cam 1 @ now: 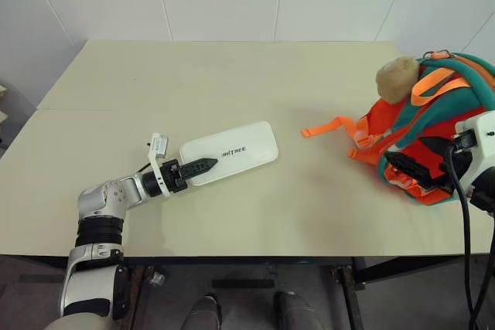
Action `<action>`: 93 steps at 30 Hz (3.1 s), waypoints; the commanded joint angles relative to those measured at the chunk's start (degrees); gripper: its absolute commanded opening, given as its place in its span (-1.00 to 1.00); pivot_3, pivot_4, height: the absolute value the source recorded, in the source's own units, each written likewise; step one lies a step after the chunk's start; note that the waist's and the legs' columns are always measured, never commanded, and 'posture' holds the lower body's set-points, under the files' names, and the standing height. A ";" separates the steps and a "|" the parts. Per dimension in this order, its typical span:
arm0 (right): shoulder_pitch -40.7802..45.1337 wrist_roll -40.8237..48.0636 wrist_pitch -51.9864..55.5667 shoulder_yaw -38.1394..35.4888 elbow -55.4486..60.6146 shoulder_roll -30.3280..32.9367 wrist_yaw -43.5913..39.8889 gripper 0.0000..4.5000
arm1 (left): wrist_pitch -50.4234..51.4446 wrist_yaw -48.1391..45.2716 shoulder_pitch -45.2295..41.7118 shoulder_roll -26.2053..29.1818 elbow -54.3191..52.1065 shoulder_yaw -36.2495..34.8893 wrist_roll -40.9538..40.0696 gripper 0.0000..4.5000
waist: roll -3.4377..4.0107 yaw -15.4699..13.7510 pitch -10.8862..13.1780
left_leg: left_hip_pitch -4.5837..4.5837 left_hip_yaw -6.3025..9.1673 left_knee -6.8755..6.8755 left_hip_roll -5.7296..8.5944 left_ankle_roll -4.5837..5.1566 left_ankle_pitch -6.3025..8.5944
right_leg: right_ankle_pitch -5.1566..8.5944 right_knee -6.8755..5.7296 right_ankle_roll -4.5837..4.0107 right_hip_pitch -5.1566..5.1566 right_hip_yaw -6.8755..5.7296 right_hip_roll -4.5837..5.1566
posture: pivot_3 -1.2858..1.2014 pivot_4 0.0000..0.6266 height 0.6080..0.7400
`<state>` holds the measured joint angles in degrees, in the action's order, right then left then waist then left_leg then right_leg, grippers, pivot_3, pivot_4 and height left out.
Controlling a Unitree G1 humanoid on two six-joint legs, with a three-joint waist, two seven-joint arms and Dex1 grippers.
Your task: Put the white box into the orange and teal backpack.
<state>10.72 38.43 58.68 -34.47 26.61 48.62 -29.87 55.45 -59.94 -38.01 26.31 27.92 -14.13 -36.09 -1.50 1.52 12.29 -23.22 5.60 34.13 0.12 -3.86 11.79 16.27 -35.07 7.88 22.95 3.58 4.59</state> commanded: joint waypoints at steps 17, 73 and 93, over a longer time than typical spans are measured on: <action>25.03 -20.77 -26.64 19.36 -33.89 -9.23 10.80 0.99 | 0.25 1.45 0.11 2.22 -6.00 -4.20 -4.72 -0.44 | 0.00 0.01 0.00 | 0.01 -0.06 -0.07 -0.01 -0.02 -0.03 | -0.03 0.04 0.00 0.05 0.01 0.00 | 0.03 -0.52 1.00; 34.67 7.38 -6.79 37.48 -21.29 -4.07 -45.42 -0.99 | 4.08 7.63 9.19 14.12 -28.65 -20.81 -27.24 -0.44 | -0.03 0.17 0.02 | -0.26 -0.06 -0.09 -0.07 -0.13 0.04 | 0.13 -0.35 -0.13 0.59 0.00 -0.03 | 0.03 -0.52 1.00; 33.97 7.29 -5.95 36.55 -19.19 -4.71 -44.98 -0.99 | -14.82 -8.26 -1.85 22.14 -18.12 4.74 -4.09 -0.44 | -0.04 0.11 0.03 | -0.26 -0.07 -0.06 -0.06 -0.13 0.03 | 0.12 -0.36 -0.14 0.57 0.00 -0.06 | 0.03 -0.52 1.00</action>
<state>44.58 44.52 52.70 4.00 5.40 43.15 -74.51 43.40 -66.64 -38.37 47.53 9.31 -11.11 -43.46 -1.54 1.64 12.31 -23.47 5.53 34.07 0.06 -3.99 11.82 16.39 -35.42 7.74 23.51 3.58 4.53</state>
